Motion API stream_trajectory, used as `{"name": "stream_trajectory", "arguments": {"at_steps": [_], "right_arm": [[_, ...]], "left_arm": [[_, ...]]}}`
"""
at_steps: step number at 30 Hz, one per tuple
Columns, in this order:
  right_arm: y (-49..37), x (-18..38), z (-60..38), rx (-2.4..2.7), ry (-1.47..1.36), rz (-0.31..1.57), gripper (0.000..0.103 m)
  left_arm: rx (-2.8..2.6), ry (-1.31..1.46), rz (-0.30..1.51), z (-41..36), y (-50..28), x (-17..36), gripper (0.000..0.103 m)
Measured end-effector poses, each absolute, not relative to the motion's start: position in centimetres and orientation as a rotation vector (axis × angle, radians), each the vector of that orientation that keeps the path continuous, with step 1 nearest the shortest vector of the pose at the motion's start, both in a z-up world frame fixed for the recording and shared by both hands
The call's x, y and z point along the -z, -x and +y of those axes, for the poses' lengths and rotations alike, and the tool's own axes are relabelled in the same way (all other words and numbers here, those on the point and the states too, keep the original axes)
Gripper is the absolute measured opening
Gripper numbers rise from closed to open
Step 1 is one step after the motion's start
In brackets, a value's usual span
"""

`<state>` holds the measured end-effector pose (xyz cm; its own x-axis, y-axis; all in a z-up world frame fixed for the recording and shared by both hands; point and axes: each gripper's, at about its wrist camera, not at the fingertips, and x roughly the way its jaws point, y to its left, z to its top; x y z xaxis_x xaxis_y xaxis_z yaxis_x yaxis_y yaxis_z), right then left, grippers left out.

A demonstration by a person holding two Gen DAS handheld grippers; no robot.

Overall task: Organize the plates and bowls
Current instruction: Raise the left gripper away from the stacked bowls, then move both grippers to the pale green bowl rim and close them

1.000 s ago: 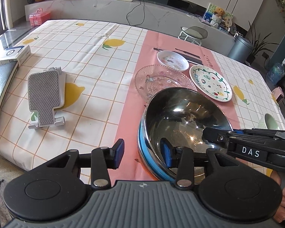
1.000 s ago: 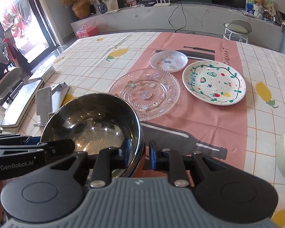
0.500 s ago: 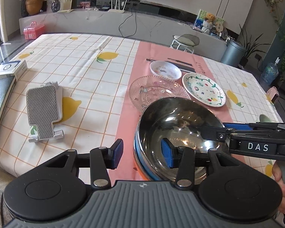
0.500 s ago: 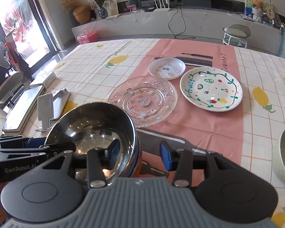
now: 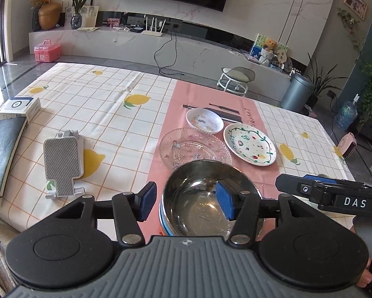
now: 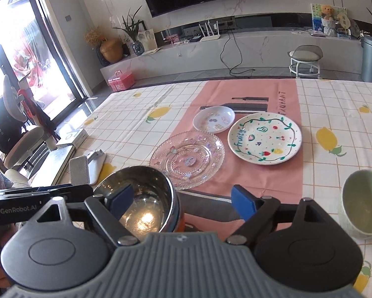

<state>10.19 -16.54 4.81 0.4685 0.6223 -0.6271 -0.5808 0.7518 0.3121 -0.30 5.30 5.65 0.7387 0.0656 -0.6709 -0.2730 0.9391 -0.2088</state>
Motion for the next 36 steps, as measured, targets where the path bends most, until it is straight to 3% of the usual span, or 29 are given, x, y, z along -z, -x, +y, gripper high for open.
{"name": "stream_trajectory", "arguments": {"at_steps": [24, 36], "right_arm": [[-14.6, -6.4, -30.1, -0.454, -0.364, 0.708, 0.085], [-16.2, -4.7, -36.1, -0.253, -0.442, 0.721, 0.085]], "left_arm": [[-0.080, 0.134, 0.729, -7.0, -8.3, -10.8, 0.066], [0.059, -0.003, 0.881, -14.0, -14.4, -7.6, 0.066]]}}
